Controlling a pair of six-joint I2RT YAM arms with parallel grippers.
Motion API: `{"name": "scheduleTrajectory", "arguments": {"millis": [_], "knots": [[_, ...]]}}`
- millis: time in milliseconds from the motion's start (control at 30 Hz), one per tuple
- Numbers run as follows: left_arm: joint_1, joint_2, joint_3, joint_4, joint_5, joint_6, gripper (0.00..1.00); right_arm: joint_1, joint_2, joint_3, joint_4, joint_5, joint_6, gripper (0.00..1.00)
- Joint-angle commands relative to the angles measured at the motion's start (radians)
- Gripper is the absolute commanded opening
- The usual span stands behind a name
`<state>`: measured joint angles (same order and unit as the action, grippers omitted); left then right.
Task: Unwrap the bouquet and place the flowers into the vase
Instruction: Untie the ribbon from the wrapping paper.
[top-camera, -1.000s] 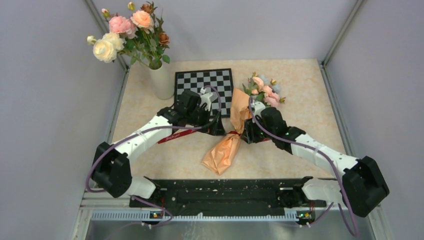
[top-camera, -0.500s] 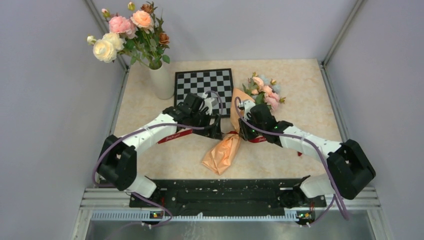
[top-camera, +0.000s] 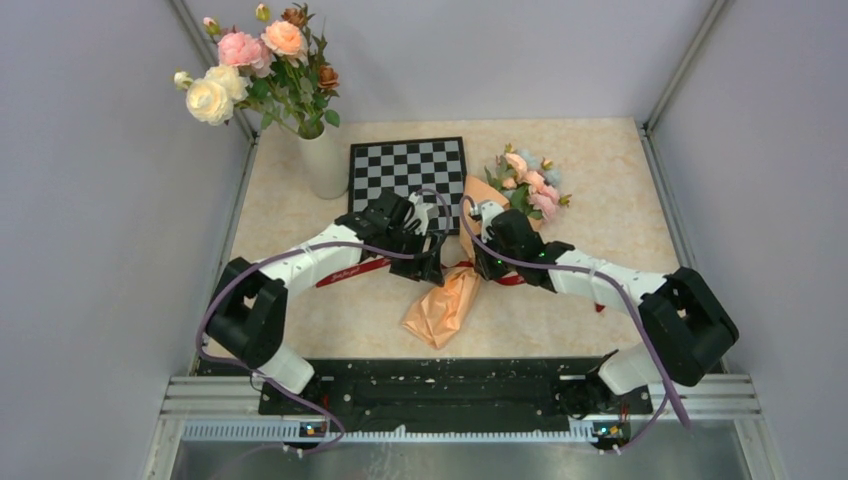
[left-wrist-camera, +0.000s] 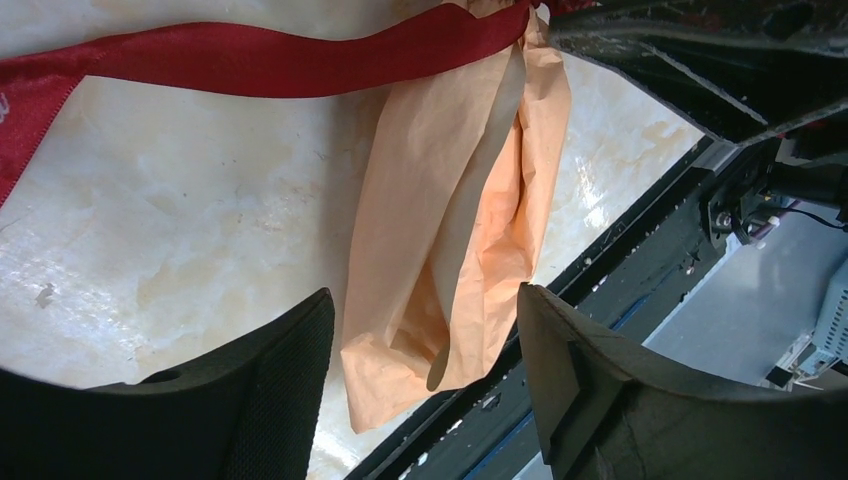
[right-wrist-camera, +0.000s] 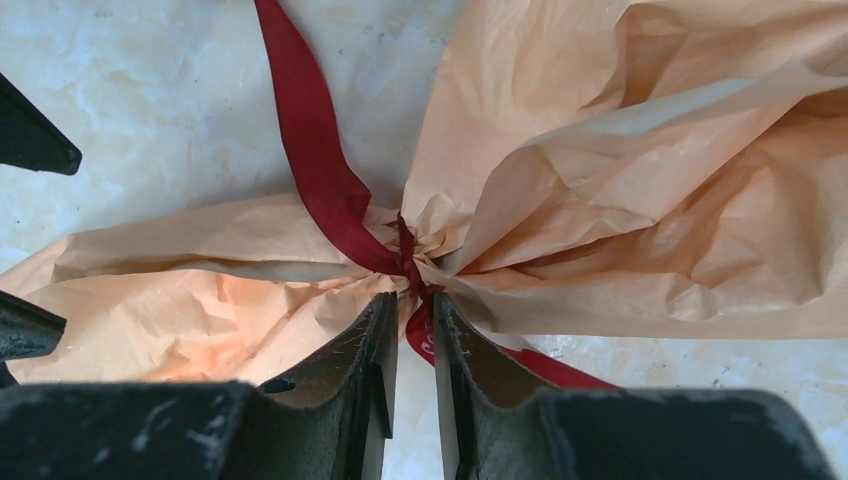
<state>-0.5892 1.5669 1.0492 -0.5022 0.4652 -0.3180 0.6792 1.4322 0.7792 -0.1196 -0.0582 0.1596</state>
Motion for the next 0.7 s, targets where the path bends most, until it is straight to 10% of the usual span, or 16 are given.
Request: {"name": "scheduleTrajectory", "arguments": {"millis": [0, 667], "knots": [[-0.006, 0.016, 0.032, 0.003, 0.032, -0.003, 0.7, 0.014, 0.011, 0.059, 0.062, 0.029, 0.008, 0.21], [-0.023, 0.069, 0.055, -0.027, 0.018, 0.006, 0.52, 0.022, 0.024, 0.045, 0.086, 0.026, 0.025, 0.21]]}}
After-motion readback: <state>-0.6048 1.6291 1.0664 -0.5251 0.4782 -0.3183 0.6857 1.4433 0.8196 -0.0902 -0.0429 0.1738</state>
